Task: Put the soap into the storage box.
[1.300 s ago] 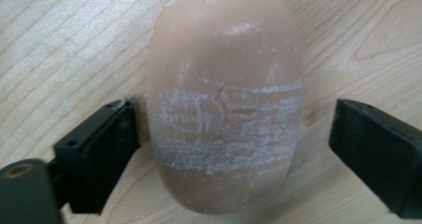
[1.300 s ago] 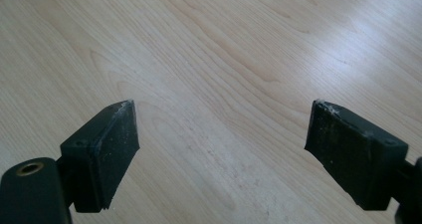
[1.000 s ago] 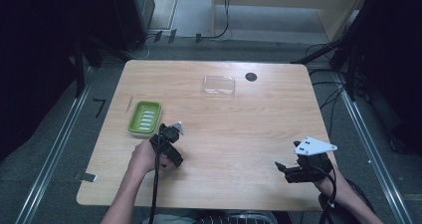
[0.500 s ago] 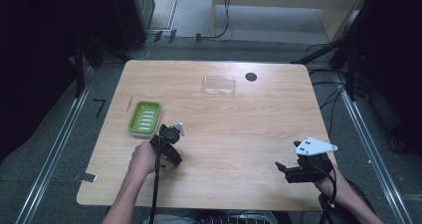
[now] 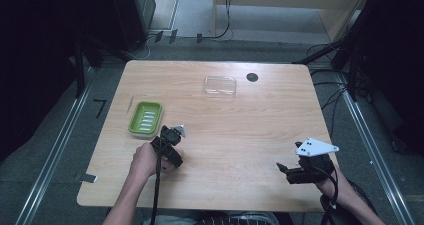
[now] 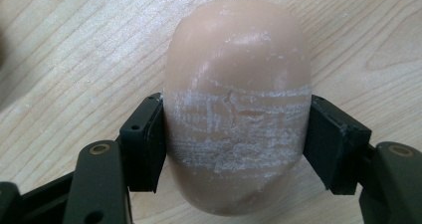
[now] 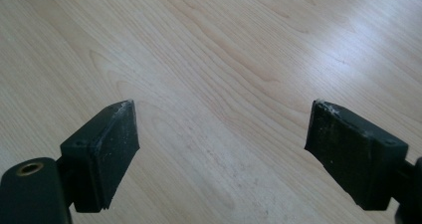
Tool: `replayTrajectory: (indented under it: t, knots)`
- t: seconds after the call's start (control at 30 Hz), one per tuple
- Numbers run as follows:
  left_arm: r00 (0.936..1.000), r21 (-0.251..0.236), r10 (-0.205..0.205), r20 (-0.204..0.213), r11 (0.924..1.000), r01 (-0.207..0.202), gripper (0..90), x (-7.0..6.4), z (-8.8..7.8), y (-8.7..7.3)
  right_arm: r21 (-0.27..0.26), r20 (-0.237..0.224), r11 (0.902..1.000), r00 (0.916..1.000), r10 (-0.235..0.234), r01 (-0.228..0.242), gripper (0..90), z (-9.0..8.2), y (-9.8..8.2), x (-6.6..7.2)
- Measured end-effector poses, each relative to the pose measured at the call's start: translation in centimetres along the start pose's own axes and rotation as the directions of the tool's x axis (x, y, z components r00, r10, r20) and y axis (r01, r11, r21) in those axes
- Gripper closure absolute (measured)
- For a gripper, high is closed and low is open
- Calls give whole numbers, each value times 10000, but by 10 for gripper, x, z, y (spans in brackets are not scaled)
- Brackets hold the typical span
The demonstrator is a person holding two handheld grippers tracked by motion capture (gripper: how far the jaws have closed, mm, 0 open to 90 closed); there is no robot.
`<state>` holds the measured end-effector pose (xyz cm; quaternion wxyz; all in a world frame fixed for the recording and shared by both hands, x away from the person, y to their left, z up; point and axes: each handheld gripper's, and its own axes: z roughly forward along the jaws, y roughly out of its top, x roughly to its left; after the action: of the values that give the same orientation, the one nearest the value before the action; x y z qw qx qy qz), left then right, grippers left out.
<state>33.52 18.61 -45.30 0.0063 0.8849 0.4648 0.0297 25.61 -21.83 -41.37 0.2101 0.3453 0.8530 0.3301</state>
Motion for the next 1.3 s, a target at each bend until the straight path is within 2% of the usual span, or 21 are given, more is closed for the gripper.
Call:
replayTrajectory:
  t: [0.33, 0.5, 0.77, 1.1, 1.3]
  knots:
    - [9995, 98, 310, -11, 9995, -310, 342, 0, -1, 2, -7, -1, 10000, 10000, 55, -55, 134, 0, 0, 0]
    - [9988, 70, 490, 58, 9988, -490, 342, -2, -7, 3, -4, -5, 10000, 10000, -47, 47, 134, 0, 0, -1]
    - [9981, 39, 601, 95, 9982, -601, 341, 0, -12, 2, 0, 28, 10000, 10000, -12, 12, 134, 0, 0, 0]
    - [9984, -109, 568, 55, 9983, -568, 341, 8, -19, 1, 13, 16, 10000, 10000, -24, 24, 134, 1, 0, 0]
    - [9993, -179, 364, -14, 9992, -364, 341, 17, -24, -2, 28, 9, 10000, 10000, 18, -18, 134, 1, 0, 0]
